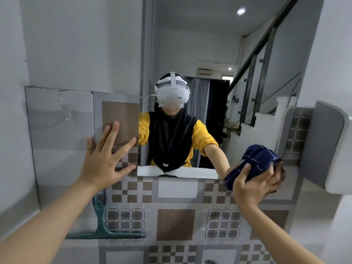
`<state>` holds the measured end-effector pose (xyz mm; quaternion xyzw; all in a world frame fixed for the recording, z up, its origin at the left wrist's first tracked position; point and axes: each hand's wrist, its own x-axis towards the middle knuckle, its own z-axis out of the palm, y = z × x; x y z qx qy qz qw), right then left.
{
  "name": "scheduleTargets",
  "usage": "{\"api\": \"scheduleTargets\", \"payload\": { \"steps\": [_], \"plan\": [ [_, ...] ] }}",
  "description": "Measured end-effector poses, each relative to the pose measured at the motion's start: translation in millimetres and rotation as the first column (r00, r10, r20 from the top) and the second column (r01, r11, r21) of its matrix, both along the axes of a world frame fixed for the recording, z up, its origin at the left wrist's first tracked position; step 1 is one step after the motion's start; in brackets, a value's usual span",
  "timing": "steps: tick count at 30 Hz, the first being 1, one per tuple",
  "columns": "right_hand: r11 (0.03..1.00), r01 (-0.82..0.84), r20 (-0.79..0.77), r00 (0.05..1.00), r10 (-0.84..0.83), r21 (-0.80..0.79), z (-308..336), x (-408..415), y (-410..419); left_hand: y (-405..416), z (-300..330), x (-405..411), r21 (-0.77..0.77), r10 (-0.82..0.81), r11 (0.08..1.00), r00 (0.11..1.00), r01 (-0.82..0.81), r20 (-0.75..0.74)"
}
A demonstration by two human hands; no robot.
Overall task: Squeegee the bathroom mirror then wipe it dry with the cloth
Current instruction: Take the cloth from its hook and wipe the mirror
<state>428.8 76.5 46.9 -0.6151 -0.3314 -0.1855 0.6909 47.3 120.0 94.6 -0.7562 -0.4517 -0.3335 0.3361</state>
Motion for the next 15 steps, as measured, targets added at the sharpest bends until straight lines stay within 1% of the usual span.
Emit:
{"api": "scheduleTargets", "payload": {
  "steps": [2,5,11,15],
  "plan": [
    [1.0,-0.009,-0.119,0.993,0.01,0.009,4,-19,1,1,0,0,-0.003,-0.001,1.0,1.0,0.001,-0.002],
    [0.998,-0.069,-0.201,0.977,0.071,0.014,5,-49,3,2,-1,-1,-0.001,-0.005,1.0,1.0,0.005,0.002],
    [0.984,-0.176,-0.165,0.971,0.174,0.007,1,-138,6,0,-2,-3,-0.008,-0.02,1.0,1.0,0.02,0.014],
    [0.975,-0.219,-0.143,0.967,0.212,-0.034,-1,-203,6,-4,-2,-3,-0.054,-0.089,0.994,0.994,0.093,0.065]
  ]
}}
